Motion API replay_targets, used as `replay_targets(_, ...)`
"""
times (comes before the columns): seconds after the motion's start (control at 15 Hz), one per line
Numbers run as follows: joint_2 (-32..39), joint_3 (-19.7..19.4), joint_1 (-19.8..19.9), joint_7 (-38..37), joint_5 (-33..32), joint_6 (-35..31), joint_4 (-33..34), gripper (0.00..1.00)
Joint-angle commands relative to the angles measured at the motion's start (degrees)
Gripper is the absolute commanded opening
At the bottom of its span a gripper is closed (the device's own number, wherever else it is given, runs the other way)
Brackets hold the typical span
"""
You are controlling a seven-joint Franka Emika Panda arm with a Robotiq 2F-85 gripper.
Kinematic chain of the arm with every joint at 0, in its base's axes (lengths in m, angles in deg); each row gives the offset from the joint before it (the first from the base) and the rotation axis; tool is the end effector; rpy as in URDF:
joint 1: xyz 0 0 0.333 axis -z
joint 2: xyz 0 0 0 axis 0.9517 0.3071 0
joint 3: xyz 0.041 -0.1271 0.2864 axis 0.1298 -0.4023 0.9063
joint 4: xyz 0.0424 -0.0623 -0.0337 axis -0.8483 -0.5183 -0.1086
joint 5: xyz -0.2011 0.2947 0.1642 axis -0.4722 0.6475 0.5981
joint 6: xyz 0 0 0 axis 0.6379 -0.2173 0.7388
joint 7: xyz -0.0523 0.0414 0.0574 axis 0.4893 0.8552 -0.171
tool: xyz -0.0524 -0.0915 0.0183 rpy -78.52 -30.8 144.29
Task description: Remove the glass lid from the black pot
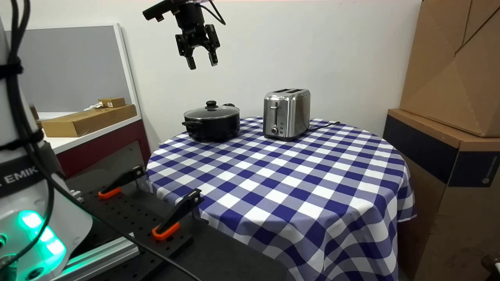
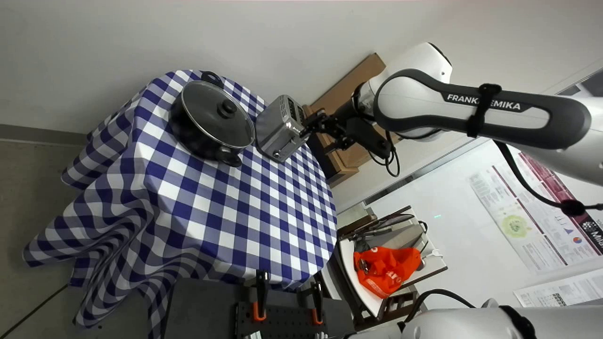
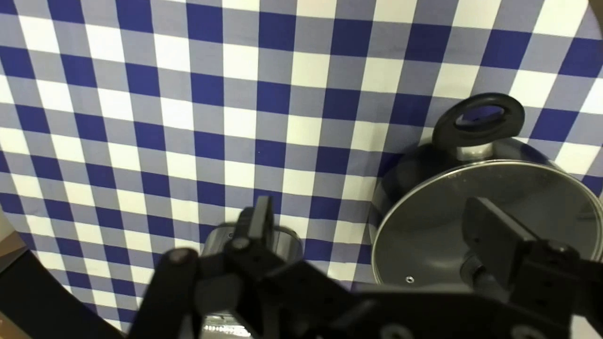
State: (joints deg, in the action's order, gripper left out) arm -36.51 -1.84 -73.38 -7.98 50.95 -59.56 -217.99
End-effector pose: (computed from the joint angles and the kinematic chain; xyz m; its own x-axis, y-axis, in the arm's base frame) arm 0.4550 0.1149 0.3836 0.9862 0.0427 0.1597 0.0246 -0.9932 0.1140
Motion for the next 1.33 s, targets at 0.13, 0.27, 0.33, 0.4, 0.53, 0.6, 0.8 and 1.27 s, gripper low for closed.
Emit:
replay_targets(0.13,14.5,-0.4,-2.6,-4.6,-6.4,0.3,13.4,1.00)
replay_targets(0.27,18.4,-1.2,-4.1,-5.0,-7.7,1.2,17.1,1.00)
replay_targets(0.33,20.3,-1.5,-5.1,-5.5,-8.4,1.7,18.9,0.95)
replay_targets(0.4,22.1,-1.9,-6.0,-5.0,-8.4,1.8,20.5,0.94)
replay_targets(0.53,25.2,-2.7,-8.1,-5.0,-8.5,2.5,23.6,0.98)
replay_targets(0.6,26.6,-3.1,-9.1,-4.9,-8.3,2.8,24.9,0.98)
replay_targets(0.8,30.5,-4.2,-11.8,-4.9,-7.9,3.7,28.7,1.00)
replay_targets(1.27,37.8,-7.8,-17.5,-6.2,-10.9,6.4,37.0,1.00)
